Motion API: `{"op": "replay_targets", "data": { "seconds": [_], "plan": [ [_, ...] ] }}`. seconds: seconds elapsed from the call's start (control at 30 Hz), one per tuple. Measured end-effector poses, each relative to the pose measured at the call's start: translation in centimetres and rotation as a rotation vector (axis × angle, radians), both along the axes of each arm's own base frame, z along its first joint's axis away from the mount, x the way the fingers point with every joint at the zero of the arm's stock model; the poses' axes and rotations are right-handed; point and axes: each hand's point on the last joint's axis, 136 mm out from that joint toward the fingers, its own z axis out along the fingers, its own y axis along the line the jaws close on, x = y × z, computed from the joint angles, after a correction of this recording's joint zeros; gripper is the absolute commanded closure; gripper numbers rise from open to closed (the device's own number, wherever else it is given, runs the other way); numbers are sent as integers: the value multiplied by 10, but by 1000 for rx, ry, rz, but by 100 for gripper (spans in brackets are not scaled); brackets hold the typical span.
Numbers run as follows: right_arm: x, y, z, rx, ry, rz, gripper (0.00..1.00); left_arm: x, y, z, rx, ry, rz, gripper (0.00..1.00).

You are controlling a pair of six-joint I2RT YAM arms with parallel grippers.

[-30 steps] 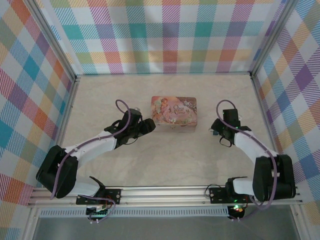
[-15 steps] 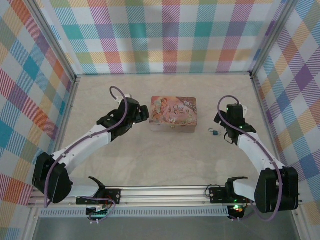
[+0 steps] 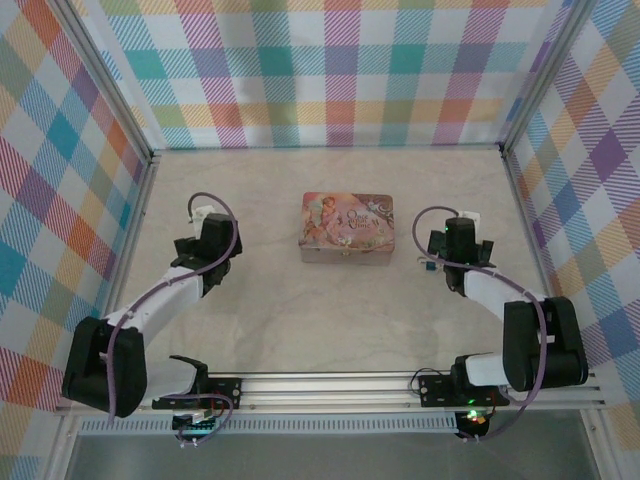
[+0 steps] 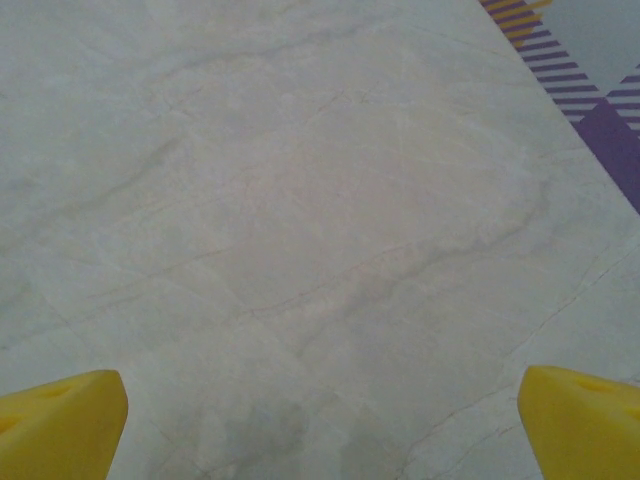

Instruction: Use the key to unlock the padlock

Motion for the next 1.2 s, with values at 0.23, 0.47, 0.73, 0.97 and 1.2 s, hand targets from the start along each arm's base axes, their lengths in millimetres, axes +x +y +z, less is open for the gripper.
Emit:
{"op": "replay_targets", "data": {
  "seconds": [0.23,0.47,0.73,0.97,1.2],
  "plan": [
    [8,2,1,-36,-97,45,0,9,14,-55,-30,14,-7,0],
    [31,29,15,39,-214,199,0,34,3,-59,-51,-22,-105,0],
    [32,31,-12,116,-206,267,0,33,0,-70,-74,-139,-185,0],
    [36,37,-3,127,-249,297,0,36,1,-65,-74,-187,-184,0],
    [36,41,-3,141,-251,319,0,38,1,-60,-75,-210,-185,0]
  ]
}}
